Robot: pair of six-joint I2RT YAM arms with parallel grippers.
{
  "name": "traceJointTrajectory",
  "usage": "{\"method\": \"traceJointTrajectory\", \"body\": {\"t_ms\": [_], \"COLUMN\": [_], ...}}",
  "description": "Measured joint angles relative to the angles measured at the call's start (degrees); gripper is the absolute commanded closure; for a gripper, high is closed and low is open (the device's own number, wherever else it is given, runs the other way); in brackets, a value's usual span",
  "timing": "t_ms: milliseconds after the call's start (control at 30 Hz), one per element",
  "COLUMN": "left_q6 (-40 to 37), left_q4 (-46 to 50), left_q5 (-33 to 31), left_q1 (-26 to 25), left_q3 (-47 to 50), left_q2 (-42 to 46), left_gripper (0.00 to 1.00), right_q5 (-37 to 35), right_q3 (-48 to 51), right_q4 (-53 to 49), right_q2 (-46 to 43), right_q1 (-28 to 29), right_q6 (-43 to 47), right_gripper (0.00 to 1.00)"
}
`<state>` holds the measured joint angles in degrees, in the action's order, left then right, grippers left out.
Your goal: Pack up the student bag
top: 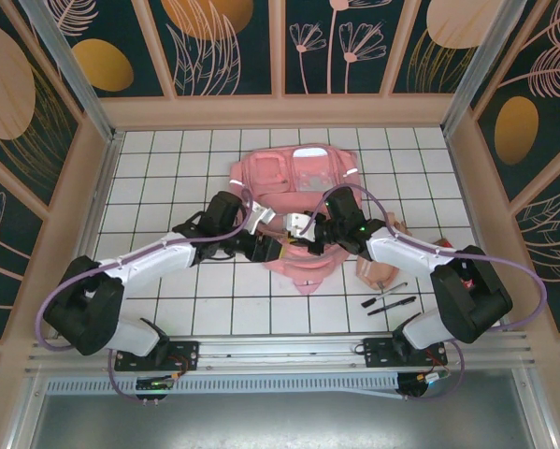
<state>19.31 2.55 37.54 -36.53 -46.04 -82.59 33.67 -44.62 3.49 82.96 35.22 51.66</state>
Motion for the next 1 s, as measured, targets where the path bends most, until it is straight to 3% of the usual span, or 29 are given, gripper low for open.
{"method": "traceJointTrajectory", "body": {"t_ms": [367, 400, 467, 533, 700, 833, 1000], "left_q6": [4.0, 4.0, 4.7, 4.4, 2.6, 0.4, -0.8], "left_q4": [-0.5, -0.4, 0.0, 0.2, 0.1, 1.7, 2.0], "left_q5": [-10.1, -10.7, -11.6, -11.1, -11.6, -16.1, -21.1], "left_q1": [-1.0, -1.1, -1.1, -0.9, -1.2, -0.9, 7.4], "left_q3": [-0.9, -0.9, -1.1, -1.1, -1.0, -0.8, 2.8], "left_q2": [-2.9, -2.9, -2.9, -3.0, -2.7, 0.0, 3.3], "left_gripper": [0.50, 0.55, 0.83, 1.00, 1.00, 1.00, 1.00], "right_q5": [0.4, 0.4, 0.5, 0.4, 0.3, -0.2, 0.0], "right_q3": [0.0, 0.0, 0.0, -0.2, -1.0, -3.0, -3.8], "right_q4": [0.5, 0.5, 0.5, 0.6, -0.8, -4.0, -4.7], "right_q2": [0.0, 0.0, 0.0, 0.0, 0.1, 0.1, 0.0], "right_q1": [0.4, 0.4, 0.4, 0.4, 0.4, 0.4, 0.9], "right_q6": [-1.0, -1.0, -1.0, -1.0, 1.0, 5.4, 8.4], "right_gripper": [1.00, 1.00, 1.00, 1.00, 1.00, 1.00, 1.00]}}
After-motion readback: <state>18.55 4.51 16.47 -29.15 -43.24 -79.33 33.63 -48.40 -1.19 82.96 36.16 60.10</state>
